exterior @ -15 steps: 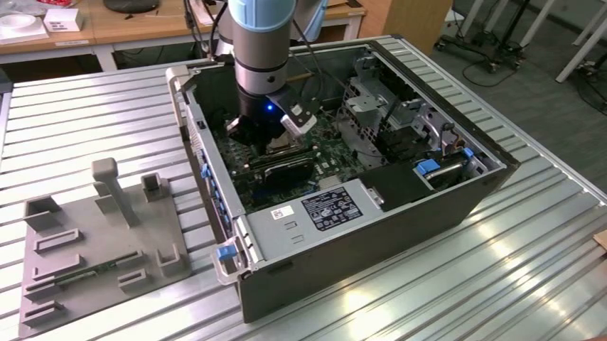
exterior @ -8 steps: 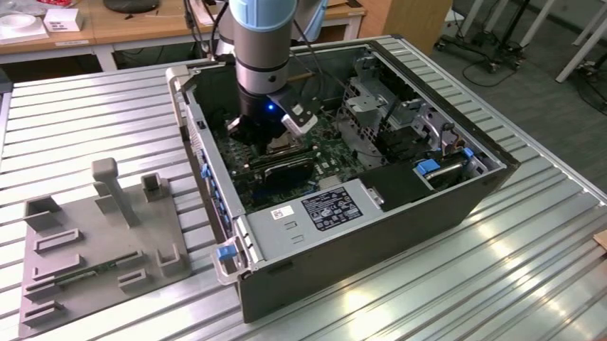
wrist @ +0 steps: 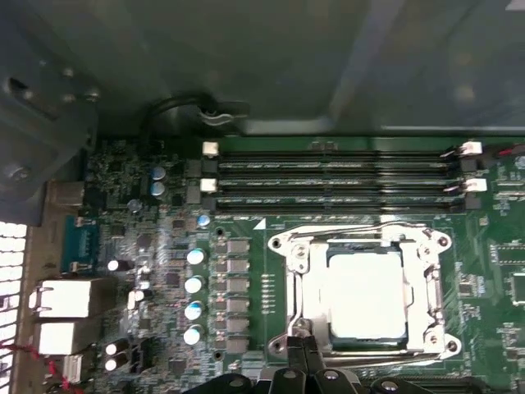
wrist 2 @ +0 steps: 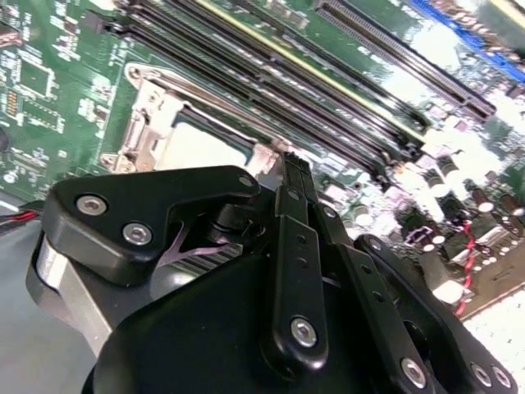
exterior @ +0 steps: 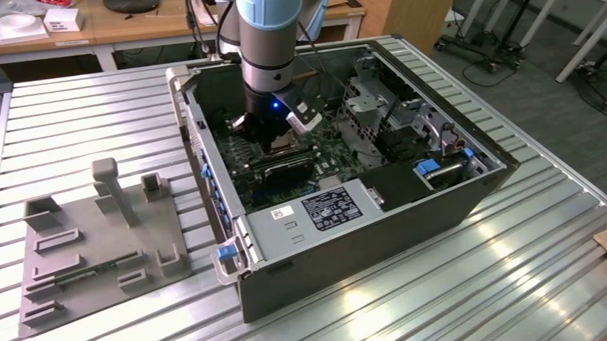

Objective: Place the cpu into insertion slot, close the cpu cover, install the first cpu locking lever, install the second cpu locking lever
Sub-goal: 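Install the second cpu locking lever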

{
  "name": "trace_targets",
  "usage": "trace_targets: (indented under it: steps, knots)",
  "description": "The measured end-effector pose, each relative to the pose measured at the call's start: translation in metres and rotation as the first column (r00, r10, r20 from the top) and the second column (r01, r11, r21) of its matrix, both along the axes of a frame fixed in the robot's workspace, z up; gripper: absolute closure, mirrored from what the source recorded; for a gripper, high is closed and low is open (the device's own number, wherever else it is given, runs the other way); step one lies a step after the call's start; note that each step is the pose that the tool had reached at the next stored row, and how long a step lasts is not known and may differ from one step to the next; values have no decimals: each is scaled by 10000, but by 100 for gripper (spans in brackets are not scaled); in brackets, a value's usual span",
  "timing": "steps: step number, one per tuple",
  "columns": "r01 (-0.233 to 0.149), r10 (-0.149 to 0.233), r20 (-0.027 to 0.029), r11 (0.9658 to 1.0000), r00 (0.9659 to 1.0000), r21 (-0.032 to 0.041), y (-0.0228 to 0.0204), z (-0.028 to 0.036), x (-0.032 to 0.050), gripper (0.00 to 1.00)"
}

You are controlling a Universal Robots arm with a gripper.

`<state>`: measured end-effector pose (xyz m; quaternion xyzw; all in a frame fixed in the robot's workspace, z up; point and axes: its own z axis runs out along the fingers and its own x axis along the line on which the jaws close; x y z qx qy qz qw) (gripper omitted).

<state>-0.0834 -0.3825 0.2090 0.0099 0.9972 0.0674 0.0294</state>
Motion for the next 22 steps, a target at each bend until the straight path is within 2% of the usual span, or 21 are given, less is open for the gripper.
trace_targets:
  steps: [4,8,10,15,18,22]
  knots:
    - [26,-26,0,10000,10000,-18,49,0,71,89]
    - [32,-32,0,9999,10000,-97,143,-1,102,89]
    - [34,-34,0,9998,10000,-180,188,-1,113,89]
    - [34,-34,2,9990,10000,-456,289,-1,141,89]
    - [33,-33,1,9985,10000,-540,326,-1,174,89]
    - [38,-38,2,9980,10000,-625,352,-1,269,89]
